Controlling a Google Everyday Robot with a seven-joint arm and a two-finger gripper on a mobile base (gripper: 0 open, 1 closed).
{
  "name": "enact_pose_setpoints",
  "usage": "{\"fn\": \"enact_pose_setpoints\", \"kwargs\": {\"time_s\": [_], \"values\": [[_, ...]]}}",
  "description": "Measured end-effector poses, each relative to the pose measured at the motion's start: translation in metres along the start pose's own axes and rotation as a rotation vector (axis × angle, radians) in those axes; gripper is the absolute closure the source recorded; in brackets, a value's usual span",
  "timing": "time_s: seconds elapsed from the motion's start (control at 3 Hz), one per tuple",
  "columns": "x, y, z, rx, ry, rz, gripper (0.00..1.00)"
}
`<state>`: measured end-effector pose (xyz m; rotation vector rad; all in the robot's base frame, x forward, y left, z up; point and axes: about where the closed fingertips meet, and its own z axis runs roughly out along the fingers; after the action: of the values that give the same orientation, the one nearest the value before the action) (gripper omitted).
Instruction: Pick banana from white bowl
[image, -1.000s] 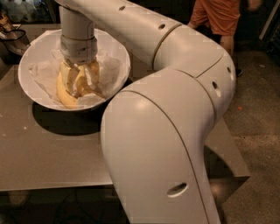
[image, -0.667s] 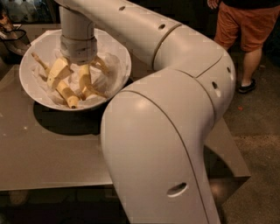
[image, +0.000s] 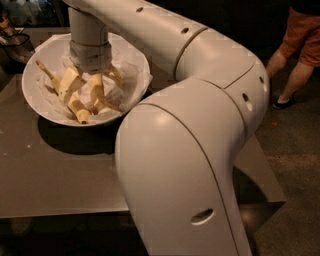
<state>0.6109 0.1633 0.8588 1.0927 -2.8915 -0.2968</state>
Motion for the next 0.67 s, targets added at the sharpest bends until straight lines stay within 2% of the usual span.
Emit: {"fn": "enact_pose_setpoints", "kwargs": {"time_s": [0.67], "values": [[0.0, 0.0, 0.0, 0.0, 0.0, 0.0, 0.12]]}}
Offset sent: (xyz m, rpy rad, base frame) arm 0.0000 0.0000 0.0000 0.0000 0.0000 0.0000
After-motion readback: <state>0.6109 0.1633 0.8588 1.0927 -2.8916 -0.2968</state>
